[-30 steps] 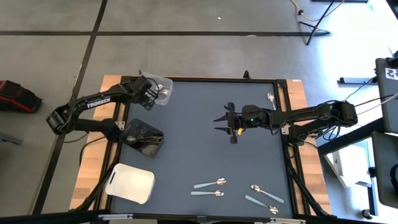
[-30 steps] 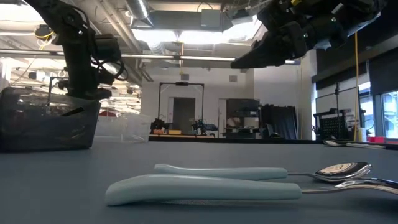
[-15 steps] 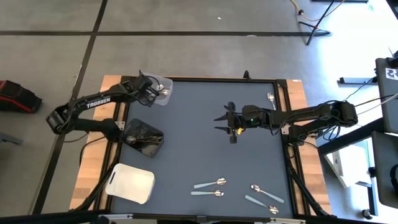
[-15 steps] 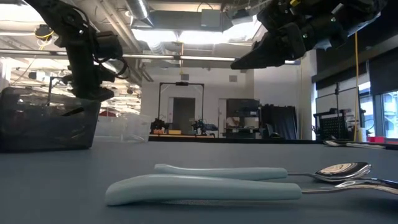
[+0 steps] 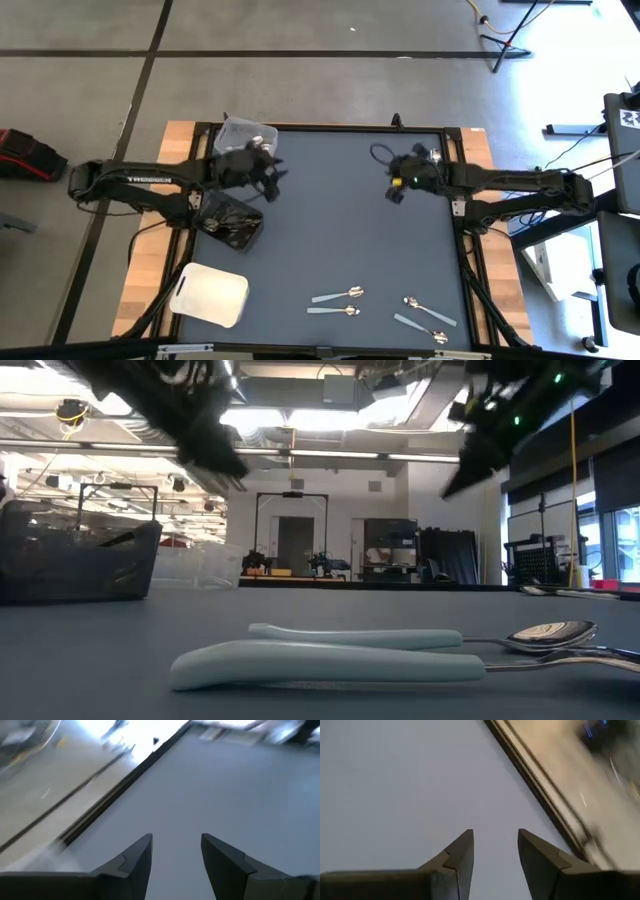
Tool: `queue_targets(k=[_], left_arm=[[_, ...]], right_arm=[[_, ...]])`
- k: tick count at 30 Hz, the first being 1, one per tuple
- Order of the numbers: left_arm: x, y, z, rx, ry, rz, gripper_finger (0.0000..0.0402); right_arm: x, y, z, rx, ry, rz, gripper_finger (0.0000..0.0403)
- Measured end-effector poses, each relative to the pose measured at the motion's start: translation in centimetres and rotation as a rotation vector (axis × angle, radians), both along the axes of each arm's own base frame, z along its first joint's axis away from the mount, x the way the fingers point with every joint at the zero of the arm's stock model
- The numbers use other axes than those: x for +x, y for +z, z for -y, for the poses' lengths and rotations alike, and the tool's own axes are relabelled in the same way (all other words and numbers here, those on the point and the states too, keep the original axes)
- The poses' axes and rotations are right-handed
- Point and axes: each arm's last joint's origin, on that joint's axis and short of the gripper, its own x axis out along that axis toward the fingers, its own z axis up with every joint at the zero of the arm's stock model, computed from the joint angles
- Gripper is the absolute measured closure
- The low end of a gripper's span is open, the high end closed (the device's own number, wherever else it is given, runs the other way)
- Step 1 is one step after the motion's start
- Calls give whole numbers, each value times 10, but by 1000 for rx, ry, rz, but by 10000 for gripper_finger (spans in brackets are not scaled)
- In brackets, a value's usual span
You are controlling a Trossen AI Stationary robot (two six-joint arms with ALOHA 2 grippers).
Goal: Sort silverware by color (type)
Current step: Put the green spoon into the transparent bin
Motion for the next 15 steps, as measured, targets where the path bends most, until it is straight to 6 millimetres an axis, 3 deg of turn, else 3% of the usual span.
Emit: queue_targets(k=[4,7,15], left_arm=[[19,-8,29,79,-169,113,237],[27,-19,44,125,-254,106,237],[34,-33,53,142,-302,41,237]], right_arm=[[-22,-13,35,118,-270,-109,260],[-38,-25,61,232,-436,-178,260],[-71,-60,111,476,-731,-337,260]])
